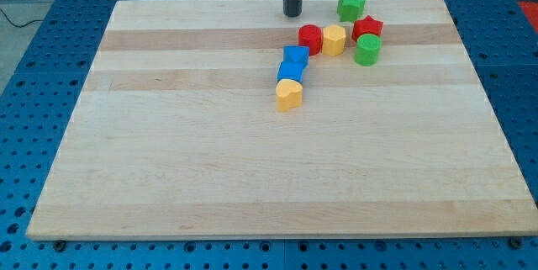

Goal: Adjust the green star red circle and blue triangle to form a diagonal line

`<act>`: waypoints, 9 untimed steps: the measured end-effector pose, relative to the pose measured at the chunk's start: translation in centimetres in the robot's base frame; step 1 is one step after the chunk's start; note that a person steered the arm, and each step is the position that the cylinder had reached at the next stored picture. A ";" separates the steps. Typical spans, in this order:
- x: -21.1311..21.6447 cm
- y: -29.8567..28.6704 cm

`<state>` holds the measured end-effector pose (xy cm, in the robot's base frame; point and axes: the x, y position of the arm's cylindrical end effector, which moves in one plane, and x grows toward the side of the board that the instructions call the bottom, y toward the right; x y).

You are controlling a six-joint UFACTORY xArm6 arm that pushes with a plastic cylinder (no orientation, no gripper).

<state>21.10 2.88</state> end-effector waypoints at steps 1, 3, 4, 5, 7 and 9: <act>-1.1 3.0; 2.9 10.7; 3.2 12.8; 2.4 11.4; 4.2 2.3; 11.2 -0.1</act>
